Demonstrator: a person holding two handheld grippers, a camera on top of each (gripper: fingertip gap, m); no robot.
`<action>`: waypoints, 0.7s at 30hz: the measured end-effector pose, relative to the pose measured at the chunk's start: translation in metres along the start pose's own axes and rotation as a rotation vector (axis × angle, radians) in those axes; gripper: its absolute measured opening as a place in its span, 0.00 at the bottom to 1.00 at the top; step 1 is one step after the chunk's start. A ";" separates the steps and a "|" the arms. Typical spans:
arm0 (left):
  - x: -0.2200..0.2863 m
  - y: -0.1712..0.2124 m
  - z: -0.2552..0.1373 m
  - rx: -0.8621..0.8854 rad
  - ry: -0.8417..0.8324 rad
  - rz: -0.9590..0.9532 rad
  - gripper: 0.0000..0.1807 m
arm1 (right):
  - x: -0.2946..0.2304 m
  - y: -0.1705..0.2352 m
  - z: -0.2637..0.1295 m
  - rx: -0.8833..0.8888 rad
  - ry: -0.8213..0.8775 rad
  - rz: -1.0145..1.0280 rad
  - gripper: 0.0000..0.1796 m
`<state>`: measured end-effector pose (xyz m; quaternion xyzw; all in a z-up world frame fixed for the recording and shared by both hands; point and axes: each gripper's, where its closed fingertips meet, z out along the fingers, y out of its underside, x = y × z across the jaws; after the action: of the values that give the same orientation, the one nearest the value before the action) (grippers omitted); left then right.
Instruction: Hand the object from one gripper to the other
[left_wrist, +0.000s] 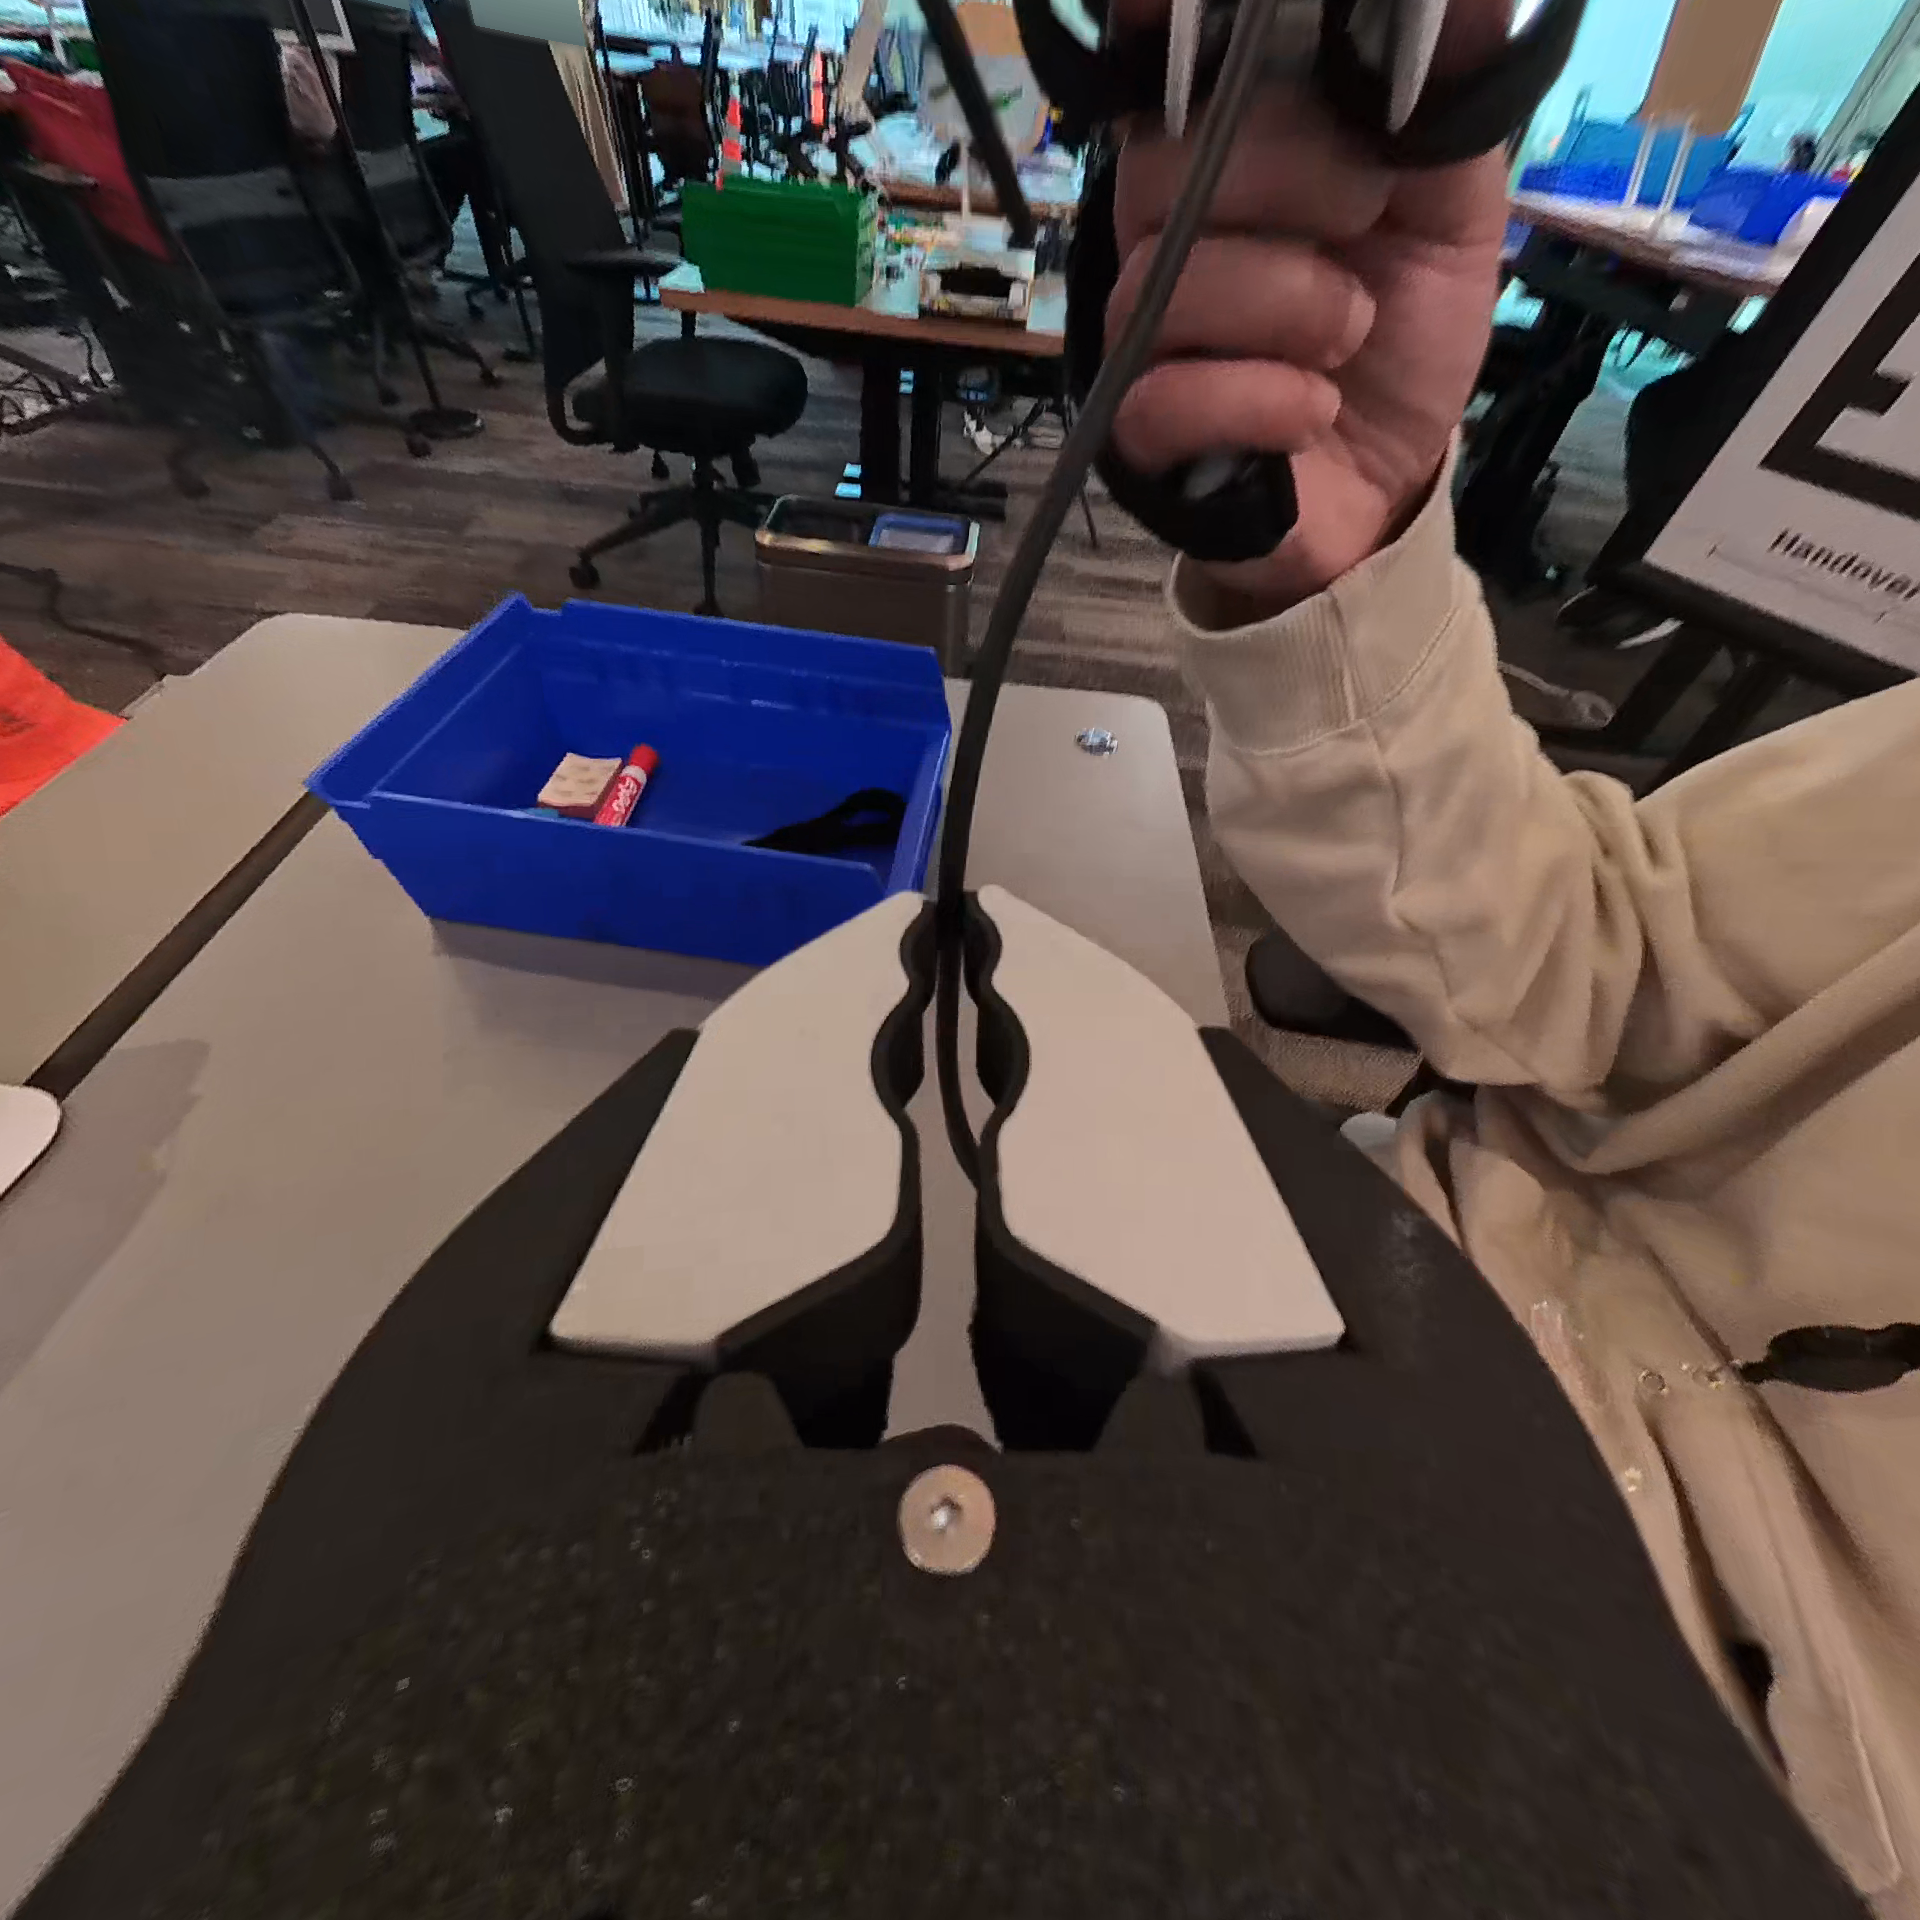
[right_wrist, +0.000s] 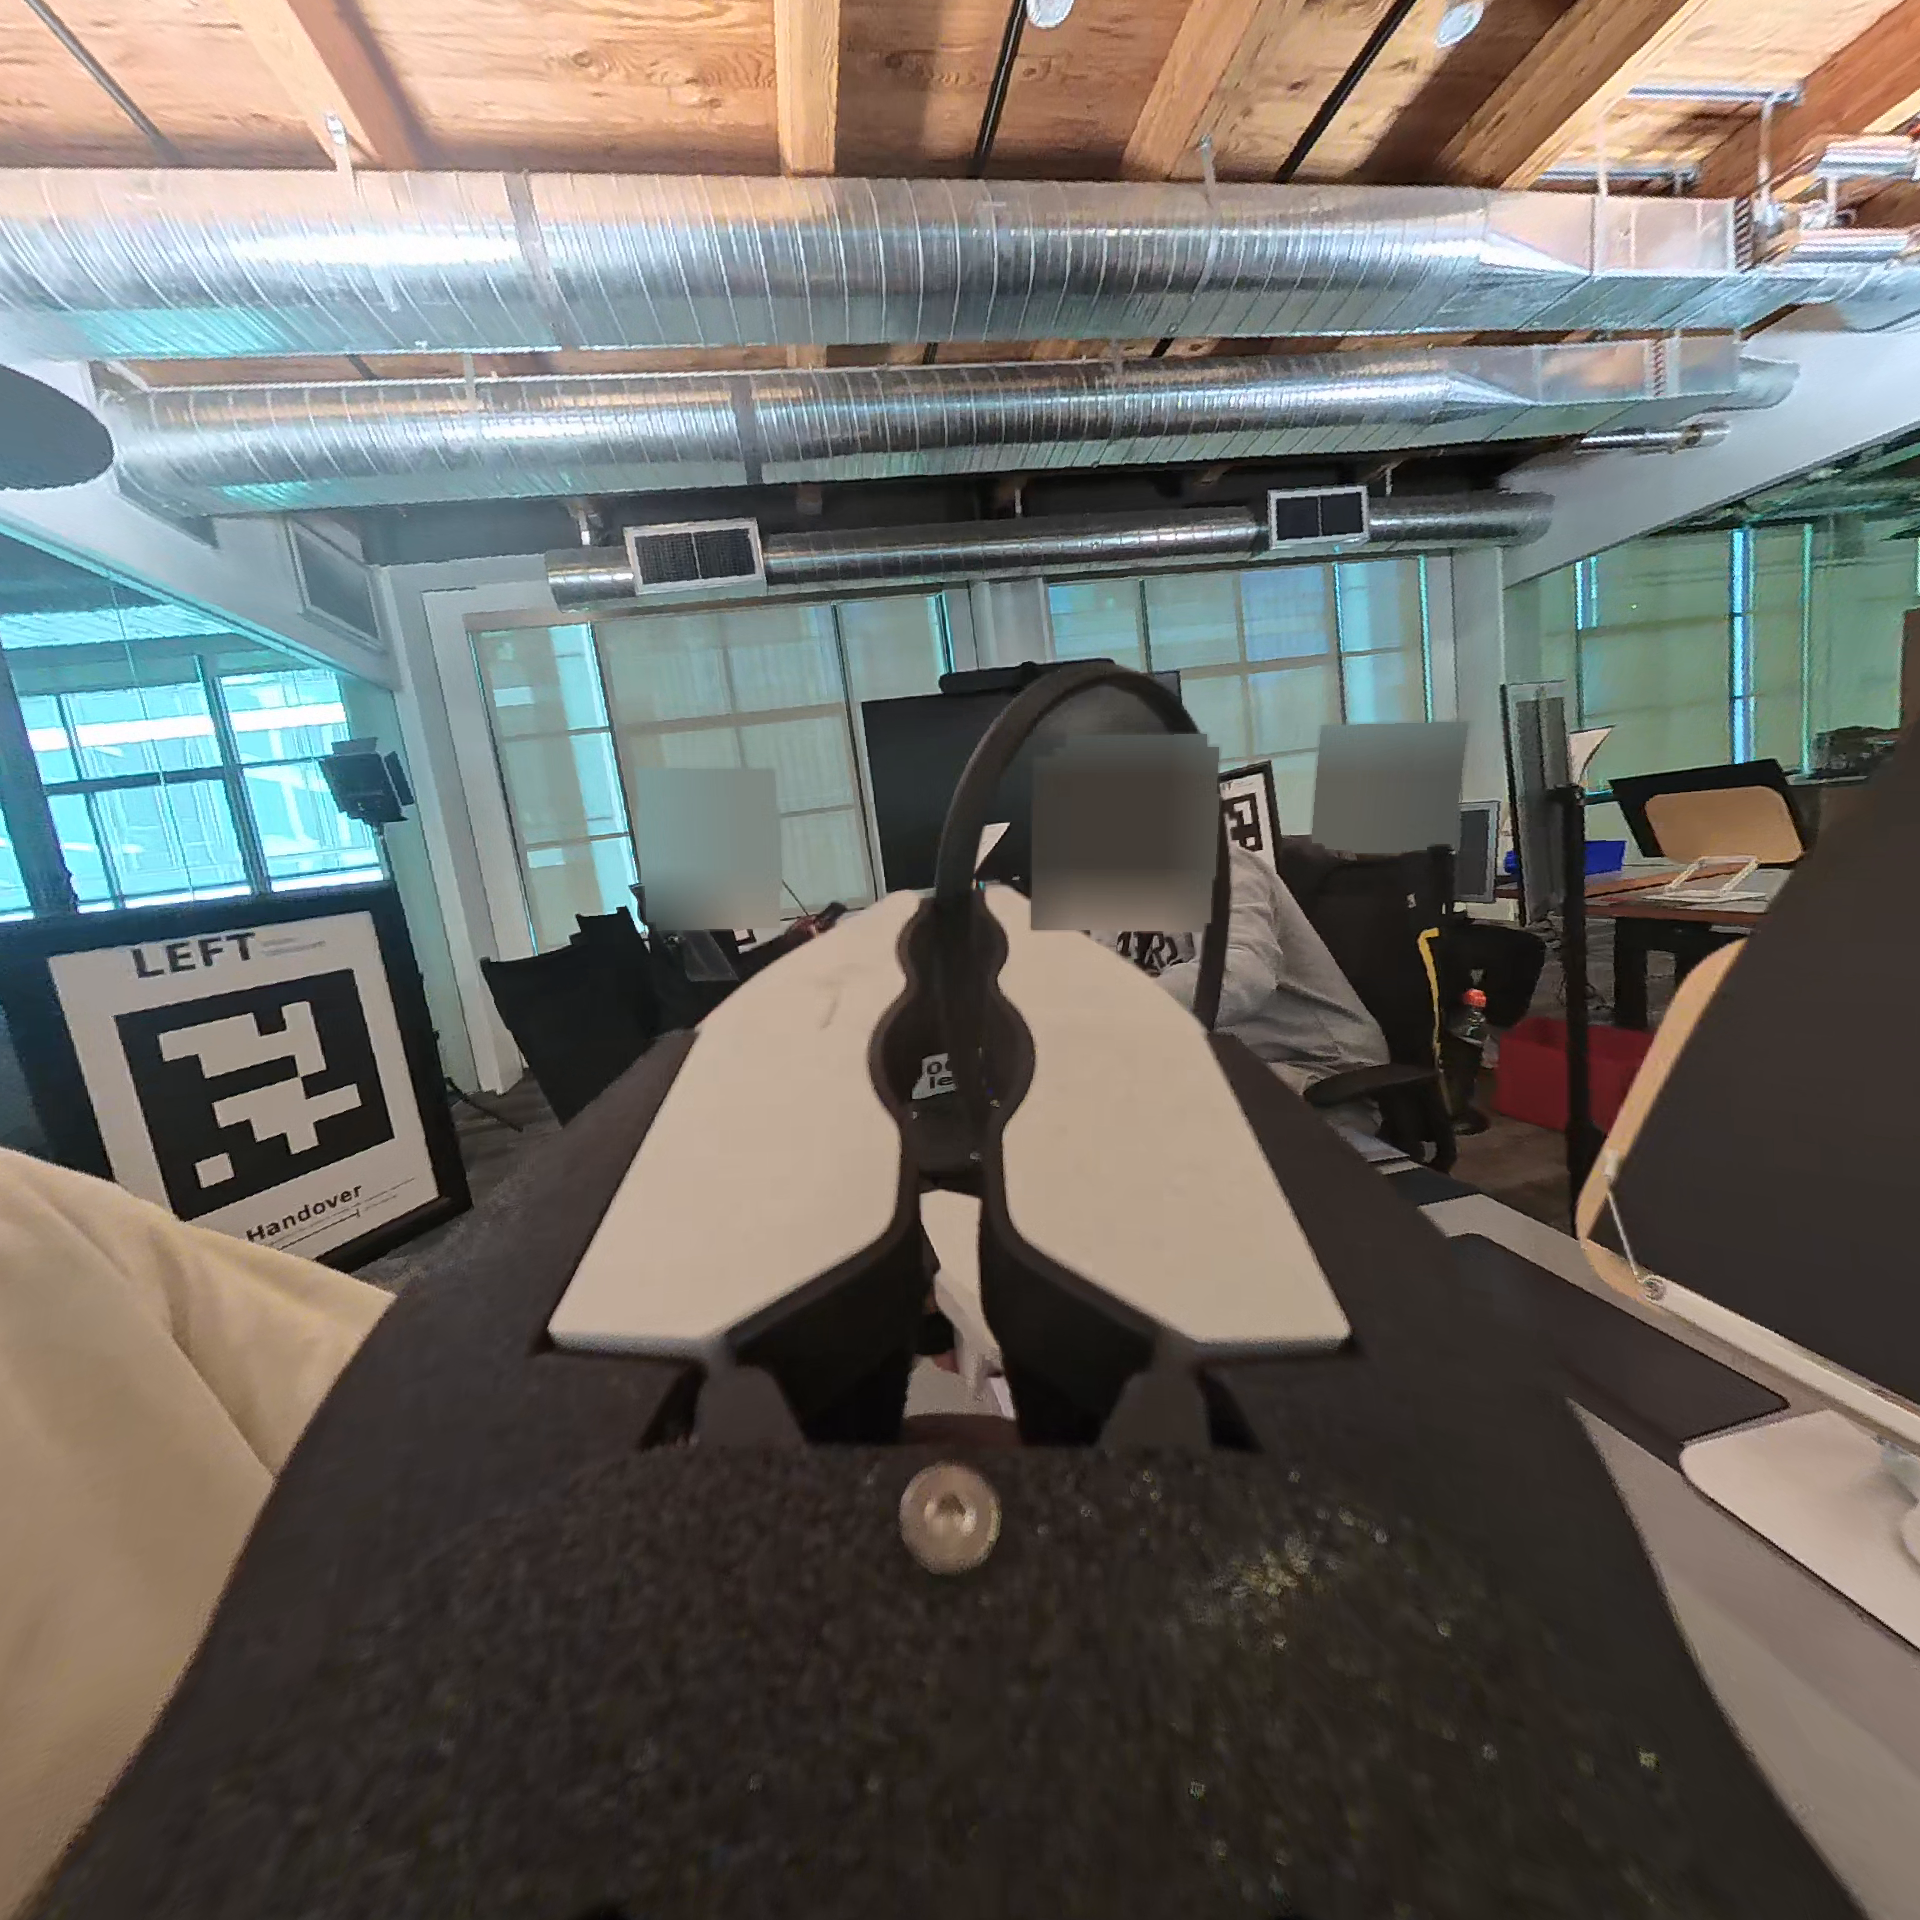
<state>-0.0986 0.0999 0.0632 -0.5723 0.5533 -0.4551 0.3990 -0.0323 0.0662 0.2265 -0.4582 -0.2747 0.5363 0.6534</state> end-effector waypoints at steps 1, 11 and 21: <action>0.001 -0.004 -0.002 0.018 0.005 -0.006 0.02 | 0.001 -0.003 -0.004 0.011 0.003 0.005 0.03; -0.016 -0.043 -0.054 0.125 -0.218 0.005 0.02 | 0.092 0.059 -0.050 -0.388 0.451 0.106 0.25; -0.046 -0.055 -0.103 0.226 -0.398 -0.188 0.02 | 0.036 0.167 -0.016 -0.877 0.158 -0.091 0.27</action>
<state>-0.1816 0.1546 0.1401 -0.6513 0.3535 -0.4278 0.5175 -0.0837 0.0963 0.0653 -0.7188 -0.4452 0.3034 0.4394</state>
